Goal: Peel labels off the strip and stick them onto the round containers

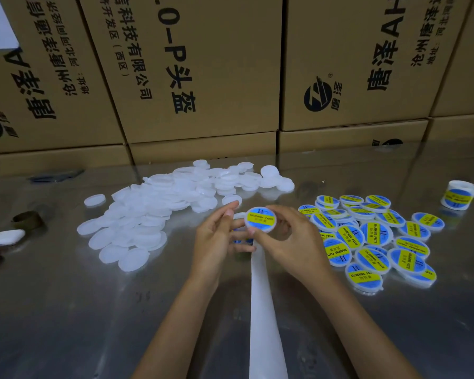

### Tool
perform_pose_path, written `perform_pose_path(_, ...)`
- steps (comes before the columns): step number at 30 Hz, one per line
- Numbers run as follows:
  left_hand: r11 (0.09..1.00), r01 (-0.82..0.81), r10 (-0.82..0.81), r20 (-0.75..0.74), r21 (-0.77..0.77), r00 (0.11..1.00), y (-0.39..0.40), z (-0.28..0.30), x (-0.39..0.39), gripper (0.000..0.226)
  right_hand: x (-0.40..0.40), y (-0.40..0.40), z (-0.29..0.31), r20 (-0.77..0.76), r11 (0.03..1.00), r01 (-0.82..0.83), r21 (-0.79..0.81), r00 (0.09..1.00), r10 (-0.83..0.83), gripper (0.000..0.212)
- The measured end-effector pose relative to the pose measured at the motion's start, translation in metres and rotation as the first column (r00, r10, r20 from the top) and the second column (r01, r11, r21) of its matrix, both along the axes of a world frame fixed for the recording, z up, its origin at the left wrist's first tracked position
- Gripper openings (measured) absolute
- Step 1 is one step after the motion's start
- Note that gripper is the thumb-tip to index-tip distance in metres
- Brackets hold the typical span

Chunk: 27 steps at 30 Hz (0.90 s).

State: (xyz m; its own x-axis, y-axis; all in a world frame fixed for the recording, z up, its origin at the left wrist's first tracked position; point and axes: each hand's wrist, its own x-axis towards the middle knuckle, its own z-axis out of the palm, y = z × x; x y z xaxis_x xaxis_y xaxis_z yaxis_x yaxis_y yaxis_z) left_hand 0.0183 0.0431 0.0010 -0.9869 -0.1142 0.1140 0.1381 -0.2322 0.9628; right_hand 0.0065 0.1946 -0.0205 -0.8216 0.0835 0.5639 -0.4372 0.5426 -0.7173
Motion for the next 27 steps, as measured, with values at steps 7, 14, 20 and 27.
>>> perform_pose_path(7, 0.992, -0.099, 0.102, 0.037, -0.078, 0.994, -0.005, -0.008, -0.006, 0.027, -0.014, 0.055, -0.003, 0.067, 0.823, 0.492, 0.283, 0.846, -0.529, 0.057)
perform_pose_path(14, 0.975, -0.160, 0.172, 0.066, -0.156, 0.983, -0.011, -0.017, -0.011, 0.024, -0.016, 0.076, -0.008, 0.274, 0.761, 0.529, 0.375, 0.721, -0.636, 0.058)
perform_pose_path(20, 0.970, -0.185, 0.200, 0.080, -0.159, 0.977, -0.016, -0.023, -0.016, 0.023, -0.014, 0.073, -0.006, 0.291, 0.765, 0.515, 0.386, 0.719, -0.631, 0.056)
perform_pose_path(27, 0.967, -0.201, 0.219, 0.108, -0.160, 0.970, -0.019, -0.027, -0.018, 0.022, -0.014, 0.064, -0.003, 0.170, 0.829, 0.469, 0.307, 0.829, -0.532, 0.050)
